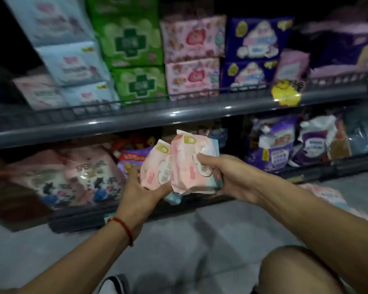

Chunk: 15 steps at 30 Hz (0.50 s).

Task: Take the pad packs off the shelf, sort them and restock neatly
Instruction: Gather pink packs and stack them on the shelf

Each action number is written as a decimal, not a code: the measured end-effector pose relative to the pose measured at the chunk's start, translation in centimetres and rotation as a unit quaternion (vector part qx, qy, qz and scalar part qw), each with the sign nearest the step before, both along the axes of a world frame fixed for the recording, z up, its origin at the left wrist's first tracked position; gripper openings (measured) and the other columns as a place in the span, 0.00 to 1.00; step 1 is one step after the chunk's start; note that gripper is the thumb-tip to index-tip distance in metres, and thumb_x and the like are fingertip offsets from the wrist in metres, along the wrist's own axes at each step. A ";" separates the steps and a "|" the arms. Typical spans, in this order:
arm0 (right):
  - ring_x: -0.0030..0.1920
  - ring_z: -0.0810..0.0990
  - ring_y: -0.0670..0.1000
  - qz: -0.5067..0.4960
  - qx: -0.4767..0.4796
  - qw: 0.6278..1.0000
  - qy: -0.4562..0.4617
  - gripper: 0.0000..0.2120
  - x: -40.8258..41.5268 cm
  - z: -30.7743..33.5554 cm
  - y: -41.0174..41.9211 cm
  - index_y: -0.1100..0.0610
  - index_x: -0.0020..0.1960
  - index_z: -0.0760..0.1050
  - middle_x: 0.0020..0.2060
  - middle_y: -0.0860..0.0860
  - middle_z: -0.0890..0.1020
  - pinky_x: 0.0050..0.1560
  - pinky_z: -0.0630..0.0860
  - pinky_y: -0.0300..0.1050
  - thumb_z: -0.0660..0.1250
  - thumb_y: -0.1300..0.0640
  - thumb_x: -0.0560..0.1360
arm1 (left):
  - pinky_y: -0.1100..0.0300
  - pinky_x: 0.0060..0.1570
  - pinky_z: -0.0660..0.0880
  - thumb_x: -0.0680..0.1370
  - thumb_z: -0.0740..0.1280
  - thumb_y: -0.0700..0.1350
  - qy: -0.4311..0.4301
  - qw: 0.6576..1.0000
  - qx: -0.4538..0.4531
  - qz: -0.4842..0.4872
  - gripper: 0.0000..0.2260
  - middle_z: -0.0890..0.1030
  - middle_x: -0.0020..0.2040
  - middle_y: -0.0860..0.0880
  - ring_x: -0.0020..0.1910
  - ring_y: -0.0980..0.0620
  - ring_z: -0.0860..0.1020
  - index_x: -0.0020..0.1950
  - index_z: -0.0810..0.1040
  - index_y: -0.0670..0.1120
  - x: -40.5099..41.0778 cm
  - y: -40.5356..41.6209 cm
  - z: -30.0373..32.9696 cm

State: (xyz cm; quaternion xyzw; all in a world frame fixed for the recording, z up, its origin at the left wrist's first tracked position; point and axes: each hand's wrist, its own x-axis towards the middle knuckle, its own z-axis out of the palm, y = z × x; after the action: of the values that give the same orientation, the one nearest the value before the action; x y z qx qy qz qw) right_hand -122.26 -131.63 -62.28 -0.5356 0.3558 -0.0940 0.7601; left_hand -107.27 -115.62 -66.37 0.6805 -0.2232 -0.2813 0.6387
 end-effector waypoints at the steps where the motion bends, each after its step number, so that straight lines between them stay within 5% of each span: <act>1: 0.50 0.87 0.55 0.001 0.008 1.000 -0.013 0.14 2.0 1.0 1.3 0.59 0.63 0.80 0.52 0.56 0.87 0.49 0.84 0.53 0.68 0.53 0.81 | 0.57 0.50 0.81 0.69 0.80 0.39 0.006 1.000 -0.018 0.018 0.26 0.85 0.53 0.55 0.53 0.56 0.84 0.63 0.74 0.51 0.9 1.2 0.7; 5: 0.57 0.85 0.58 -0.032 0.037 0.997 -0.058 0.25 8.7 3.4 6.5 0.61 0.65 0.80 0.55 0.57 0.86 0.65 0.78 0.60 0.77 0.53 0.70 | 0.49 0.52 0.82 0.73 0.77 0.37 0.056 0.995 -0.052 0.069 0.20 0.86 0.53 0.52 0.54 0.49 0.84 0.60 0.75 0.52 4.7 4.8 2.9; 9: 0.56 0.86 0.59 -0.037 0.049 0.995 -0.083 0.27 12.9 4.7 10.7 0.60 0.62 0.82 0.52 0.57 0.87 0.66 0.76 0.60 0.77 0.46 0.68 | 0.53 0.38 0.76 0.73 0.75 0.34 0.107 0.985 -0.094 0.098 0.19 0.86 0.52 0.44 0.43 0.46 0.83 0.60 0.77 0.47 8.1 7.7 5.9; 13: 0.53 0.87 0.58 -0.049 0.035 0.988 -0.144 0.29 15.7 5.4 13.7 0.58 0.60 0.82 0.52 0.56 0.87 0.60 0.80 0.57 0.75 0.41 0.67 | 0.50 0.46 0.73 0.69 0.73 0.36 0.126 0.983 -0.112 0.079 0.19 0.87 0.49 0.45 0.45 0.47 0.81 0.58 0.82 0.48 10.7 9.6 8.3; 15: 0.55 0.86 0.58 -0.060 0.048 0.980 -0.182 0.30 17.0 4.9 14.9 0.57 0.63 0.81 0.55 0.57 0.87 0.63 0.79 0.60 0.73 0.40 0.68 | 0.53 0.42 0.73 0.67 0.70 0.38 0.119 0.984 -0.115 0.070 0.19 0.86 0.46 0.43 0.43 0.45 0.79 0.56 0.84 0.48 11.5 10.0 9.2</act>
State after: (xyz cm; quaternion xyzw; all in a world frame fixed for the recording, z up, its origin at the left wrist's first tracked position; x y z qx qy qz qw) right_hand -105.30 -116.74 -57.37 -0.4504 0.2475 -0.2182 0.8296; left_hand -95.78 -105.65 -57.15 0.5778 -0.1283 -0.2878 0.7529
